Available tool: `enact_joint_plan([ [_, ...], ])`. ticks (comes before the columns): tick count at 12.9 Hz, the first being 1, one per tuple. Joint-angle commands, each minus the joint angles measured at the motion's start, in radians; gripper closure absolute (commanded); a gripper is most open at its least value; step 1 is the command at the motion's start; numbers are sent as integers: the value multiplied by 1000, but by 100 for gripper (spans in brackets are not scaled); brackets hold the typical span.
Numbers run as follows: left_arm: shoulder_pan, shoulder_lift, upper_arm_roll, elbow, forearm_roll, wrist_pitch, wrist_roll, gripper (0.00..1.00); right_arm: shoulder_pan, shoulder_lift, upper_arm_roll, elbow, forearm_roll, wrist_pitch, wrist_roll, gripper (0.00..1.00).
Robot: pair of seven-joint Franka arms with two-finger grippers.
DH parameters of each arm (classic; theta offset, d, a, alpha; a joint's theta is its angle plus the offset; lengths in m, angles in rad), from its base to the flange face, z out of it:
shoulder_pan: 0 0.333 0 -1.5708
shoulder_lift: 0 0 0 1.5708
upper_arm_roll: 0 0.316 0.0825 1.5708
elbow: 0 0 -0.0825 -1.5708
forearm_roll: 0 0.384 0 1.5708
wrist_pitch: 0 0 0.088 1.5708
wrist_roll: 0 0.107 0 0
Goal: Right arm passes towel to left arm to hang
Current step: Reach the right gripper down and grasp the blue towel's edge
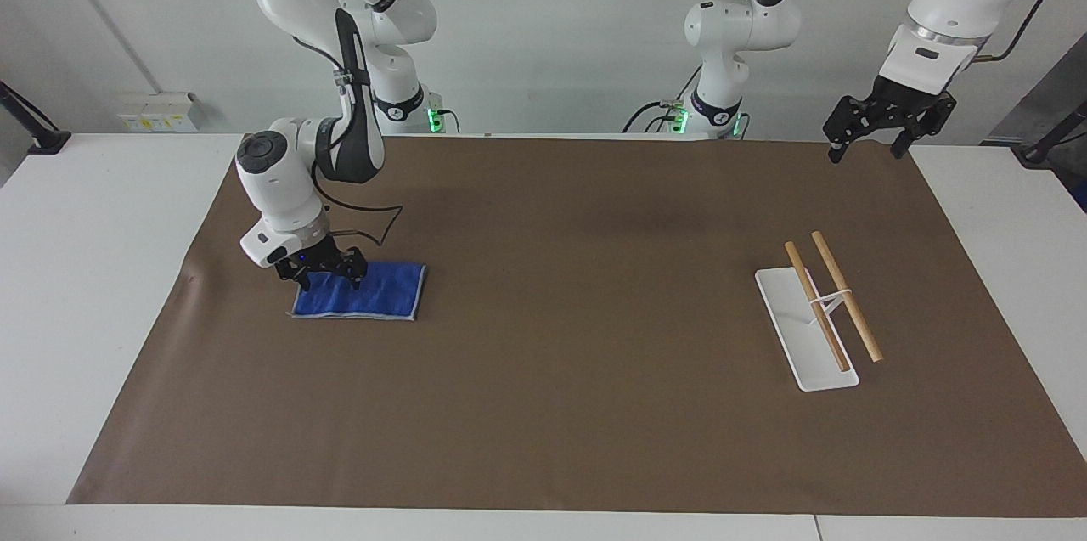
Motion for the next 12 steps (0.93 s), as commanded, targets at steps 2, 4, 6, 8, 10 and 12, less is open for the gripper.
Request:
enact_joint_plan([
  [2, 2, 5, -6, -2, 12, 11, 16, 0, -13, -13, 7, -35, 22, 35, -42, 0],
  [4, 1, 3, -6, -8, 11, 5, 14, 0, -13, -13, 7, -42, 33, 35, -45, 12],
  [6, -2, -1, -6, -18, 11, 6, 14, 0, -15, -13, 7, -43, 36, 41, -68, 46],
  [8, -2, -3, -7, -19, 9, 15, 5, 0, -15, -13, 7, -49, 56, 47, -72, 67],
  [10, -2, -3, -7, -19, 9, 15, 4, 0, -7, -13, 7, -43, 82, 44, -69, 88],
  [12, -4, -6, -7, -24, 9, 15, 4, 0, 4, -22, 12, -19, 91, 28, -65, 100],
])
